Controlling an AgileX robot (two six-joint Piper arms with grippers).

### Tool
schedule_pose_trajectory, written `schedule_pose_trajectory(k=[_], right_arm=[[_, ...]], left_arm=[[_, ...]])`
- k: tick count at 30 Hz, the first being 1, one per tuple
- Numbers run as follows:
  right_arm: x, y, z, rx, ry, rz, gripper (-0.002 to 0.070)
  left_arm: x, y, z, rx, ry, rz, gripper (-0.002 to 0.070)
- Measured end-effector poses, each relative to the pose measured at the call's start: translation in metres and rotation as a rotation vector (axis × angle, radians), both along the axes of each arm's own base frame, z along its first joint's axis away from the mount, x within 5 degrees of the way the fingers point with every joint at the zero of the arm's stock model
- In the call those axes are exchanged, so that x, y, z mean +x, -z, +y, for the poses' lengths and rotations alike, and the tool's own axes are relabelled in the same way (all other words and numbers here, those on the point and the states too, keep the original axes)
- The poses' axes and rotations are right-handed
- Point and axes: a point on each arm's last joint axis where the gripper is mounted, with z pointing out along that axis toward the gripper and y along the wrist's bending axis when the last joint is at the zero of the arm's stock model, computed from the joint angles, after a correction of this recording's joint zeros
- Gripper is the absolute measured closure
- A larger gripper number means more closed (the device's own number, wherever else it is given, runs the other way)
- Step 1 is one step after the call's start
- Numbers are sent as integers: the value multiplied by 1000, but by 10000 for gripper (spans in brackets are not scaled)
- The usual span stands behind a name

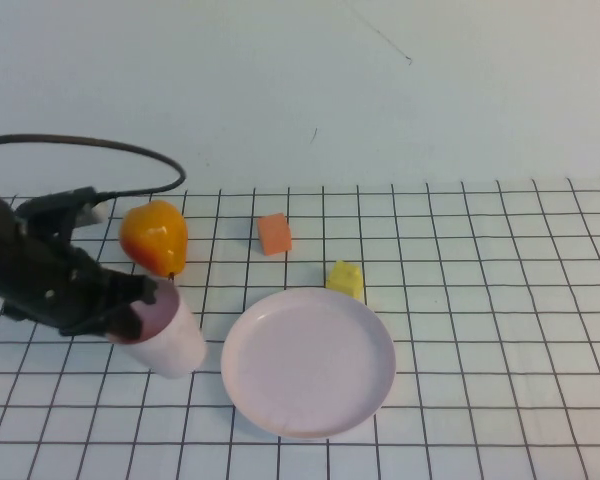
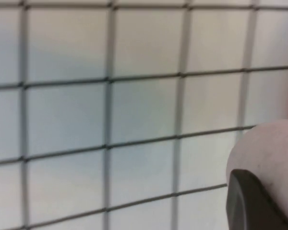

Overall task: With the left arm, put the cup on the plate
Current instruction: Place the cup on the plate

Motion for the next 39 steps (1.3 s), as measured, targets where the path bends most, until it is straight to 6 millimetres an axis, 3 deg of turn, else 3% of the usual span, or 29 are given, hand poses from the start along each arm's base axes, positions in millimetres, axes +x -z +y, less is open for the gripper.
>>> schedule_pose_trajectory(k=[7,12,16,21,29,32,36,39], right_arm=[[0,0,0,0,0,0,678],[0,0,0,0,0,0,678],[0,0,0,0,0,0,678],[0,0,0,13,5,-2,678],[0,0,0,13,5,-2,678],[0,0,0,13,5,-2,678],[0,0,0,13,5,-2,678],[0,0,0,15,6,-2,678]], left_arm=[[18,-37,-89,-81,234,-141,655],[32,-31,-138,-16,317,-99,655],[37,-22,-161,94,378,-72,655],[35,-9,-176,209,414,-73,655],[39,13,-178,272,421,-35,636],[40,14,-178,276,430,-43,525],[41,14,-179,275,432,-55,307],[41,14,-179,277,436,-65,251]])
